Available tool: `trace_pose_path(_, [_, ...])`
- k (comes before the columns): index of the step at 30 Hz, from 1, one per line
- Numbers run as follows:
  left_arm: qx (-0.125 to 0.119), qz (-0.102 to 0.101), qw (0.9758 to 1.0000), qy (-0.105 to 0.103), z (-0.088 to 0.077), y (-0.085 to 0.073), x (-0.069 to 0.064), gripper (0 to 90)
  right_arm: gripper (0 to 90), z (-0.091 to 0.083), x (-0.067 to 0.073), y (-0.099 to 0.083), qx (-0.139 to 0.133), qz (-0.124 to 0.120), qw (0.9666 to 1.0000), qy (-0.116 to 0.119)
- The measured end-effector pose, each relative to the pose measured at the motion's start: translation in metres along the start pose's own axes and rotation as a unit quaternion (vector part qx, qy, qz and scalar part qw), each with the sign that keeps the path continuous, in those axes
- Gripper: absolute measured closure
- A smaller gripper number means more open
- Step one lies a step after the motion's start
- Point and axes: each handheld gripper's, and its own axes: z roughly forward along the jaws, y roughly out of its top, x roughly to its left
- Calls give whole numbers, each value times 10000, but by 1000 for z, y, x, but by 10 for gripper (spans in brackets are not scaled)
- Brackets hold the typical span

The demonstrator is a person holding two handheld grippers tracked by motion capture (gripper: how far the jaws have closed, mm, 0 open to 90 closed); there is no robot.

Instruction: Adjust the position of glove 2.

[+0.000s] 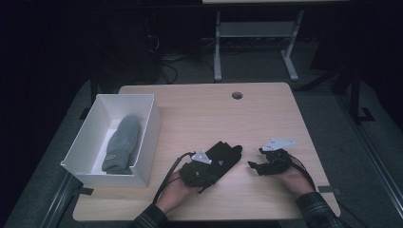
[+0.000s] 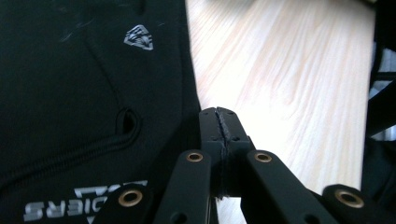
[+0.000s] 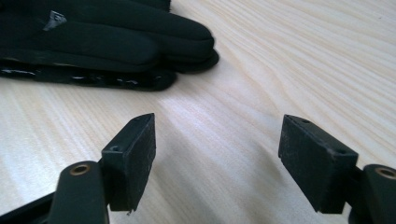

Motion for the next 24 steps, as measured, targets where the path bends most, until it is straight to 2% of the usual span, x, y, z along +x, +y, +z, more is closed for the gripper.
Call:
trace_pose_path(4, [86, 38, 9998, 180, -8, -6, 4, 896, 249, 4, 1, -1, 38, -115, 9999, -94])
trace_pose_path(7, [120, 59, 9995, 285, -13, -9, 6, 896, 233, 5, 3, -1, 66, -78, 9999, -126])
trace_pose_path(8, [180, 104, 9993, 303, -15, -10, 8, 896, 227, 5, 3, -1, 62, -97, 9998, -133])
trace_pose_path(9, [127, 20, 9994, 308, -15, -10, 7, 896, 217, 5, 3, -1, 58, -79, 9999, -127])
trace_pose_path(10, [134, 29, 9994, 321, -16, -11, 8, 895, 215, 5, 3, -2, 60, -65, 9999, -129])
trace_pose_path(13, [92, 91, 9996, 236, -18, -9, 8, 862, 198, 6, 2, -3, 17, -34, 10000, -92])
trace_pose_path(17, [-117, 206, 9995, 217, -26, -1, 7, 772, 182, 8, -1, -4, -12, 84, 10000, 53])
trace_pose_path(19, [-132, 236, 9994, 194, -28, 4, 9, 682, 179, 8, -1, -4, -4, 125, 9999, 97])
trace_pose_path(21, [-184, 297, 9992, 207, -29, 8, 12, 635, 176, 8, -1, -4, 3, 123, 9999, 106])
trace_pose_path(24, [-187, 522, 9979, 345, -31, 18, 19, 532, 175, 8, -1, -4, 18, 112, 9999, 106])
